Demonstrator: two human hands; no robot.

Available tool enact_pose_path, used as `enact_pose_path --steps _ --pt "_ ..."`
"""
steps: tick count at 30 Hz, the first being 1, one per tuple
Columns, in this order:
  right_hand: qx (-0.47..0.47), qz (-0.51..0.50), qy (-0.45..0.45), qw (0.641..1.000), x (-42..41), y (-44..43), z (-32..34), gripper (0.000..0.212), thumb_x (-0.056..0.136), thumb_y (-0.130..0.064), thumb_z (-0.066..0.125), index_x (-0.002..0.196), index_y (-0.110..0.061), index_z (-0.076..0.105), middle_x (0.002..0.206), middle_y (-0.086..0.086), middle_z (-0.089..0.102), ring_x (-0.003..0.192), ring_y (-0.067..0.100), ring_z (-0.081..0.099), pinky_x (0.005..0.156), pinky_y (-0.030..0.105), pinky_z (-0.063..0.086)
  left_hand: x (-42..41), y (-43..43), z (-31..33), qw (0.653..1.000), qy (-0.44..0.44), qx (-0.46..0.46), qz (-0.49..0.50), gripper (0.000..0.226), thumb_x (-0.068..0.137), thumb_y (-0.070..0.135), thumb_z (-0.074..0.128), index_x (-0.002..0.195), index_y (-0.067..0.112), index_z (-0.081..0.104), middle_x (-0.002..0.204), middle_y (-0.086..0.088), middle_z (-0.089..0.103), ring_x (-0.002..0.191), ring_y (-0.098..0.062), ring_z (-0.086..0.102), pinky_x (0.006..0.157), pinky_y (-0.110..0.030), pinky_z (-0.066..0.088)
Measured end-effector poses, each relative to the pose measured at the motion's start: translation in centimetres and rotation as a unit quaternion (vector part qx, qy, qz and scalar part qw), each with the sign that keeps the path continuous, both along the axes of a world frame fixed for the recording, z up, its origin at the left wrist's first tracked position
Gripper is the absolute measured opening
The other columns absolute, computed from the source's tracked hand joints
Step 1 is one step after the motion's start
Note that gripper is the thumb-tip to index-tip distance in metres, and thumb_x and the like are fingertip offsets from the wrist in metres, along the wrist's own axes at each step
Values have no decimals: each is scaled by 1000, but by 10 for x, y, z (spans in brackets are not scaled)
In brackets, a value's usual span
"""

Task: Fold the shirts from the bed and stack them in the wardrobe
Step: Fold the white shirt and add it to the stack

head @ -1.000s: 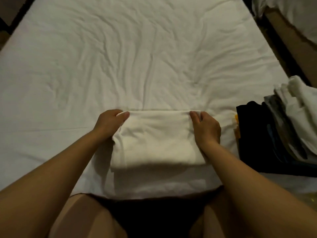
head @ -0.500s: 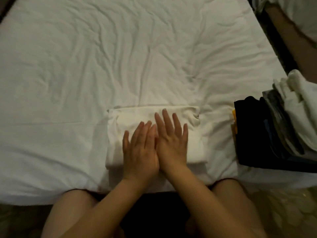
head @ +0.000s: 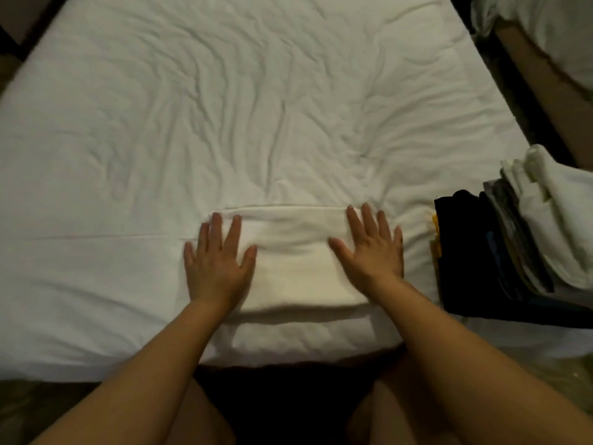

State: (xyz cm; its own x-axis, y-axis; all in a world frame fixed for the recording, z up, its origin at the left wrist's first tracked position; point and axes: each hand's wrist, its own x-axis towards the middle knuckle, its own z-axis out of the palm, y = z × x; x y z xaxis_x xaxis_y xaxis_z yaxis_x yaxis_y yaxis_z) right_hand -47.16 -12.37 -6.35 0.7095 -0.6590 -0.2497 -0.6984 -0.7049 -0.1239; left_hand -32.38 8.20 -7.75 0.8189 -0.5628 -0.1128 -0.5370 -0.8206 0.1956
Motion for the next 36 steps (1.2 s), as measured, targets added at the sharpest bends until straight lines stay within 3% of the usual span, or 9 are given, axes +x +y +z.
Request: enact_pose_path --steps 5,9,12,14,16,23,28,31,36 --pt "58 -27 -39 997 -21 5 6 72 91 -63 29 149 -35 -3 159 1 -4 146 19 0 116 38 1 -12 17 13 994 68 -71 50 77 78 70 11 147 37 22 149 -20 26 135 -36 27 109 -44 25" --pt "165 -90 -108 976 -28 25 17 70 88 -49 53 148 -37 18 156 1 18 141 24 22 112 33 20 -25 22 31 951 229 -178 107 60 93 48 46 147 35 23 145 -14 37 129 -31 39 101 -33 31" --pt "354 -153 -215 897 -31 25 32 67 84 -26 66 142 -35 35 143 -2 36 130 19 39 103 27 36 -24 26 52 851 399 -316 133 64 89 25 62 144 33 30 146 1 36 123 -16 40 97 -25 32" --pt "467 -175 -246 831 -37 26 45 63 84 -11 66 139 -29 42 134 -4 44 113 13 50 87 17 45 -24 31 65 823 447 -329 122 68 87 17 64 144 31 31 137 6 36 116 -13 39 95 -26 33" --pt "506 -181 -250 805 -44 29 59 61 84 -2 63 138 -24 45 129 -1 47 95 10 56 73 12 48 -26 36 76 815 463 -329 119 69 85 14 64 144 30 32 129 6 37 114 -14 39 95 -28 35" --pt "488 -149 -333 793 -82 9 141 65 83 -3 65 137 -33 45 133 -3 44 114 19 51 91 29 45 -51 21 137 755 477 -439 99 63 85 10 61 140 33 39 133 2 45 102 -15 56 81 -33 48" --pt "396 -71 -426 810 -123 -15 219 67 80 0 68 134 -34 46 129 -16 49 113 1 50 93 13 44 -85 -8 191 731 444 -518 28 64 80 11 62 135 38 43 133 4 53 105 -10 60 74 -22 55" --pt "366 -63 -469 802 -158 -47 258 68 78 2 68 128 -39 48 134 -9 49 117 9 52 102 26 42 -112 -42 223 733 411 -541 -27 69 78 12 64 138 37 40 132 10 52 106 -2 57 73 -14 53" --pt "330 -104 -471 811 -228 -109 290 69 81 0 65 138 -30 42 131 -9 47 109 6 54 91 18 48 -157 -124 267 766 364 -519 -103 77 78 16 71 143 36 34 135 8 45 112 -10 53 90 -27 47"
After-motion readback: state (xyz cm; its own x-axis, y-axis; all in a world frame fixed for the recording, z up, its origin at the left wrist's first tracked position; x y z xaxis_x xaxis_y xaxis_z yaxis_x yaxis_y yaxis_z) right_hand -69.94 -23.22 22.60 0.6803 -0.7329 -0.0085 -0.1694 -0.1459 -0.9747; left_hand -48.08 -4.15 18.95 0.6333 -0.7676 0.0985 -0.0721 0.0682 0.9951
